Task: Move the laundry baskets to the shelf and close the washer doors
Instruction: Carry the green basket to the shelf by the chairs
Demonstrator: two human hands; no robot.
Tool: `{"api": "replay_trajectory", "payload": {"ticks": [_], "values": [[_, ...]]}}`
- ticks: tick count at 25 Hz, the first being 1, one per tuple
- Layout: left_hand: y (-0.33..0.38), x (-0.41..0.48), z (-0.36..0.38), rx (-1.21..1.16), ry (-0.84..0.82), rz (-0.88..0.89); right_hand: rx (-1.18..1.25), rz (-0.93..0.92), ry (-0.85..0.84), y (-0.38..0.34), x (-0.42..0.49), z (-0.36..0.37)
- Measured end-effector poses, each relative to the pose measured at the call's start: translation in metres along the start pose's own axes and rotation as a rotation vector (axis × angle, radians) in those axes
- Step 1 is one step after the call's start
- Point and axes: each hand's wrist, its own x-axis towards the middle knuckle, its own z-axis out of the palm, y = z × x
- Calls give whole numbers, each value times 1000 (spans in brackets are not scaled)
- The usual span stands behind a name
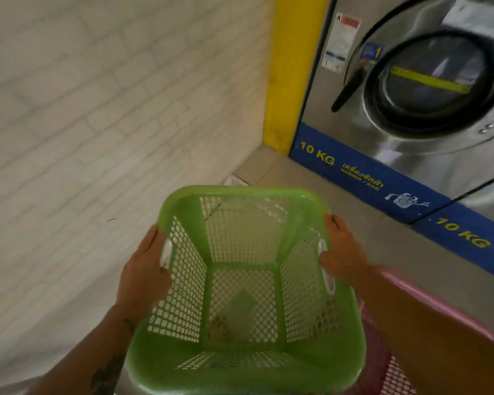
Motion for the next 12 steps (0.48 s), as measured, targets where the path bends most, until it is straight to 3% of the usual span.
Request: {"api": "replay_trajectory", "payload": {"ticks": [5, 12], "values": [[22, -152, -55, 37, 208, -133, -54, -248, -15, -21, -73, -41], [19, -365, -87, 30, 379, -384, -144, -598, -95, -69, -180, -52]]}}
